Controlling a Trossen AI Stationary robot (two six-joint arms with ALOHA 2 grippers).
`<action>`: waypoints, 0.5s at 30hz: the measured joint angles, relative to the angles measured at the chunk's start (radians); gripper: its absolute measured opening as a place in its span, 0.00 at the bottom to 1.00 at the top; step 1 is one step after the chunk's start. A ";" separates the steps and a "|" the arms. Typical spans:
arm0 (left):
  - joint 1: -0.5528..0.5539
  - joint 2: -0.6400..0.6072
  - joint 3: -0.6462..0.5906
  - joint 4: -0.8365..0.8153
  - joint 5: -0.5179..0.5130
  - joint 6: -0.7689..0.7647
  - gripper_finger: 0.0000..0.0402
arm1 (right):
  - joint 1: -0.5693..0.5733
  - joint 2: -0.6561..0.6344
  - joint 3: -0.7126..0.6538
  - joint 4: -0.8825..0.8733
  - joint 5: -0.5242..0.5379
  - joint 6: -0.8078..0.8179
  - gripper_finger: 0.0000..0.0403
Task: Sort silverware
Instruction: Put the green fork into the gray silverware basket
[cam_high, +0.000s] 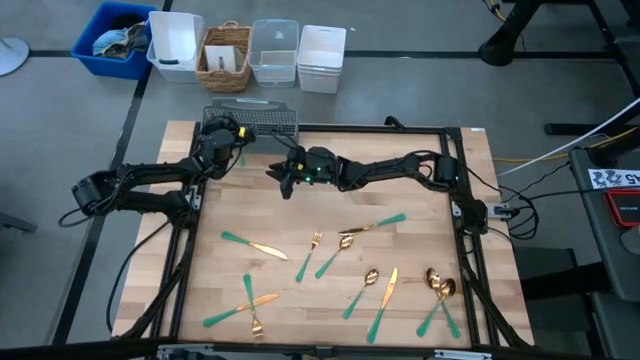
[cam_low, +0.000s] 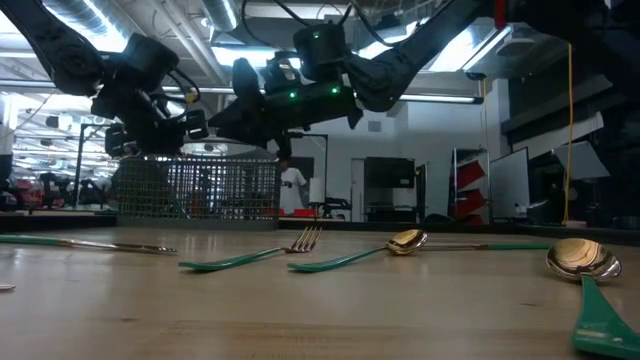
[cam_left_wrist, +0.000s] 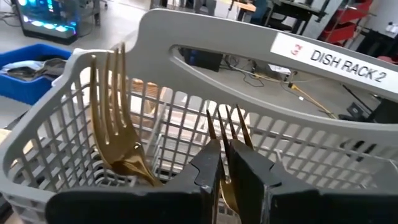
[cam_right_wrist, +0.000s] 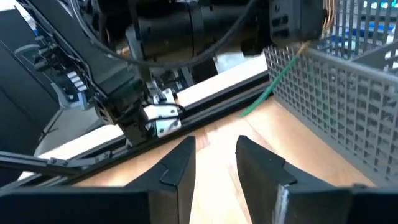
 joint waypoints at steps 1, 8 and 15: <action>0.004 0.000 0.000 0.000 0.000 0.000 0.07 | 0.000 0.000 0.000 -0.010 0.000 0.000 0.29; 0.047 0.000 0.000 0.000 0.000 -0.010 0.07 | 0.000 0.000 0.000 -0.078 0.000 -0.001 0.29; 0.056 0.000 0.000 0.000 0.000 -0.015 0.07 | 0.000 0.000 0.000 -0.126 0.000 -0.001 0.29</action>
